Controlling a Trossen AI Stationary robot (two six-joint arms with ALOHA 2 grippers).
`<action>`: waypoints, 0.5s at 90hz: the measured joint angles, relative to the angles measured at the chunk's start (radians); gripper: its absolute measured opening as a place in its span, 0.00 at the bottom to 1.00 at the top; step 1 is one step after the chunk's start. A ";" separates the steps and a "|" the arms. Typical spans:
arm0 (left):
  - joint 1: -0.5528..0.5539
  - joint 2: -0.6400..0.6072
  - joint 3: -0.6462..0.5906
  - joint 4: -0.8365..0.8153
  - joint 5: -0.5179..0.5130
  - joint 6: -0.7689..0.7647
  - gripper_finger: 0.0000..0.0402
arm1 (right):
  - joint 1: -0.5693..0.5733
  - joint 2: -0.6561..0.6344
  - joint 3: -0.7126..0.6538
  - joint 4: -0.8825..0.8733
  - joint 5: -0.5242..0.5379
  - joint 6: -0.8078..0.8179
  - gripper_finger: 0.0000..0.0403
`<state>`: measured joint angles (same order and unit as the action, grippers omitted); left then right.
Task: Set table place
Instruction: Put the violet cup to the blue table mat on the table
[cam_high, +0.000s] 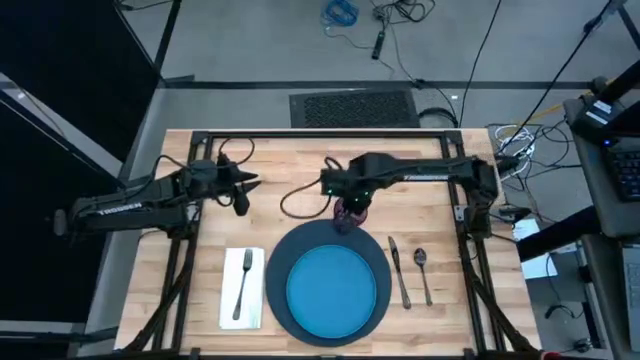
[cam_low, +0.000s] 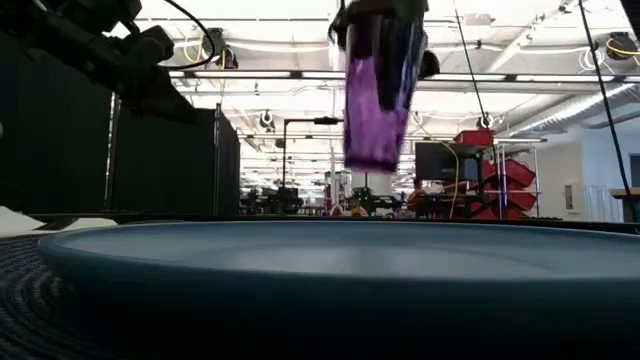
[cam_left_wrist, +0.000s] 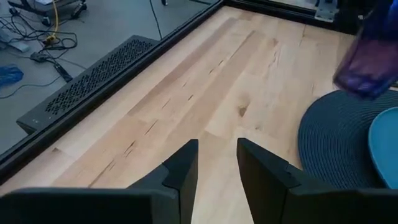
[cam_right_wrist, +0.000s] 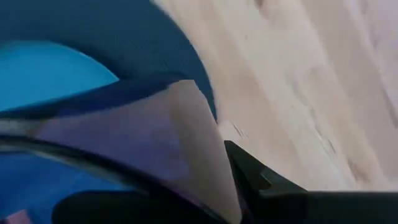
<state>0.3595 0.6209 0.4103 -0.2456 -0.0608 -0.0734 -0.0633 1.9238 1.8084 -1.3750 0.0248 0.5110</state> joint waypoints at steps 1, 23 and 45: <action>0.000 0.000 0.000 0.000 0.000 0.000 0.24 | 0.000 0.005 0.000 -0.006 0.001 0.000 0.00; 0.000 0.000 0.000 0.000 0.000 -0.001 0.24 | -0.003 0.105 0.000 -0.010 0.004 -0.059 0.00; 0.000 0.000 0.000 -0.002 0.000 0.000 0.24 | -0.003 0.120 0.000 0.015 0.004 -0.067 0.00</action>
<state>0.3595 0.6209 0.4103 -0.2475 -0.0605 -0.0731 -0.0662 2.0438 1.8088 -1.3605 0.0293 0.4437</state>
